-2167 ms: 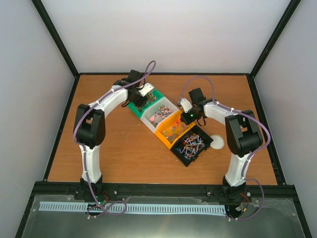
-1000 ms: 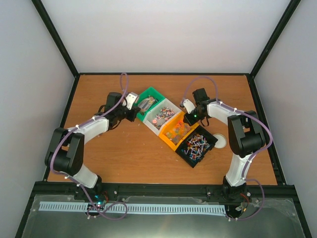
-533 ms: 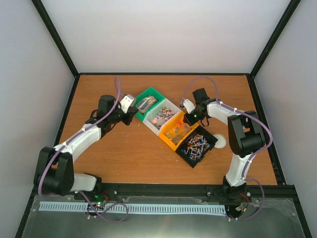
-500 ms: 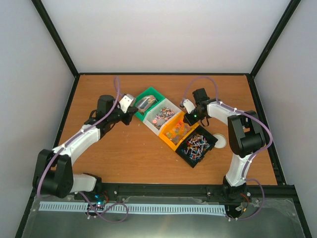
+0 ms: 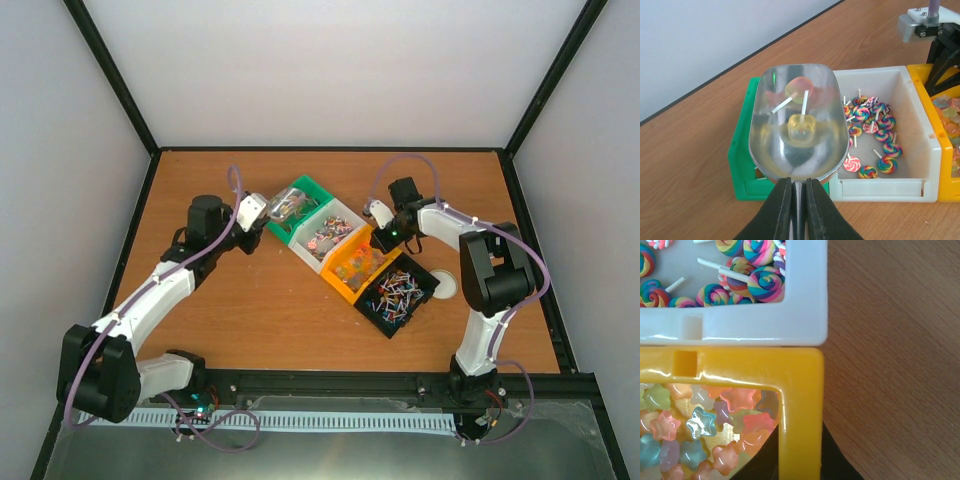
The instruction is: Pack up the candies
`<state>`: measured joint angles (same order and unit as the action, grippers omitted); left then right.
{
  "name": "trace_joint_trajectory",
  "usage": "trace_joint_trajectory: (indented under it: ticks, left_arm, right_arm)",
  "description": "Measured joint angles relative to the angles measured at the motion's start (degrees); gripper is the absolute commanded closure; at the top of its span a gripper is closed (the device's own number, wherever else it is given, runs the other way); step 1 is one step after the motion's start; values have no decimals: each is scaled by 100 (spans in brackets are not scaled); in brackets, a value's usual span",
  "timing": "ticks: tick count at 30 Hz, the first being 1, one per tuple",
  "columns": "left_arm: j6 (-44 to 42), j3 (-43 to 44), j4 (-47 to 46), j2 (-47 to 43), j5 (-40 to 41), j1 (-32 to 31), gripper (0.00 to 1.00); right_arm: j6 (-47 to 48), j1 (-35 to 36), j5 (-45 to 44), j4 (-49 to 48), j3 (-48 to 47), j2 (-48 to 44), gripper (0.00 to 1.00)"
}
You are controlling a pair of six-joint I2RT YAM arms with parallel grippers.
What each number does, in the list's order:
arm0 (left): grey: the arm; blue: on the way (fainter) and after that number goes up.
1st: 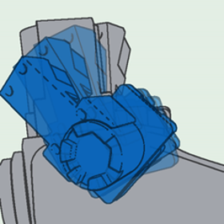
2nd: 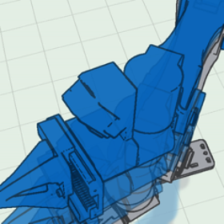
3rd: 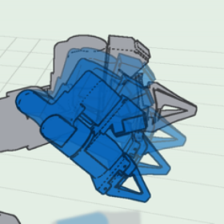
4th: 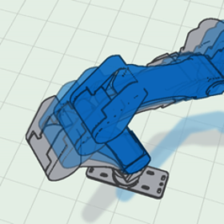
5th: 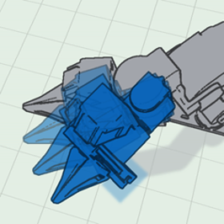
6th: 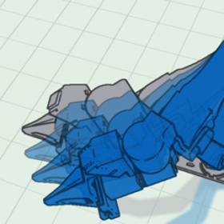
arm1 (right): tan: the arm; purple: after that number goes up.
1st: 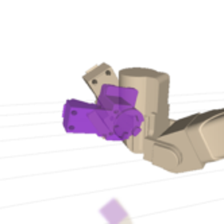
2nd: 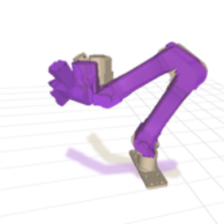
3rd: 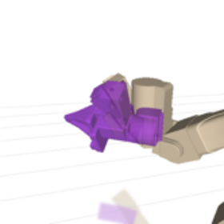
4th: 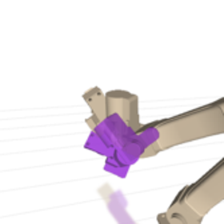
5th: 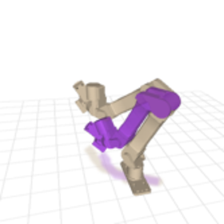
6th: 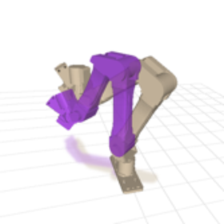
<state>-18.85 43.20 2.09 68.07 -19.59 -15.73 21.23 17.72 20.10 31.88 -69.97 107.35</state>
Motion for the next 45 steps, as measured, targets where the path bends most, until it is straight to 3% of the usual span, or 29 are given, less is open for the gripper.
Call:
trace_joint_trajectory:
  ticks: [6, 11, 22, 35, 45]
  left_arm:
    - [74, 4, 319, -101, 125, 55, 99]
    - [74, 52, 962, -411, 83, 553, 99]
    - [-861, 358, 2852, -1237, -649, 2896, 99]
    - [-2944, 551, 5090, -1729, -1316, 5418, 99]
    - [-4046, 780, 6006, -1281, -1141, 5716, 99]
  right_arm:
    - [26, -2, -4, 24, -17, 7, 97]
    - [42, 0, -7, 24, -17, 7, 97]
    - [37, -2, -2, 70, -70, 39, 97]
    - [31, -2, 0, 146, -234, 155, 87]
    - [-11, -11, -20, 155, -251, 190, 76]
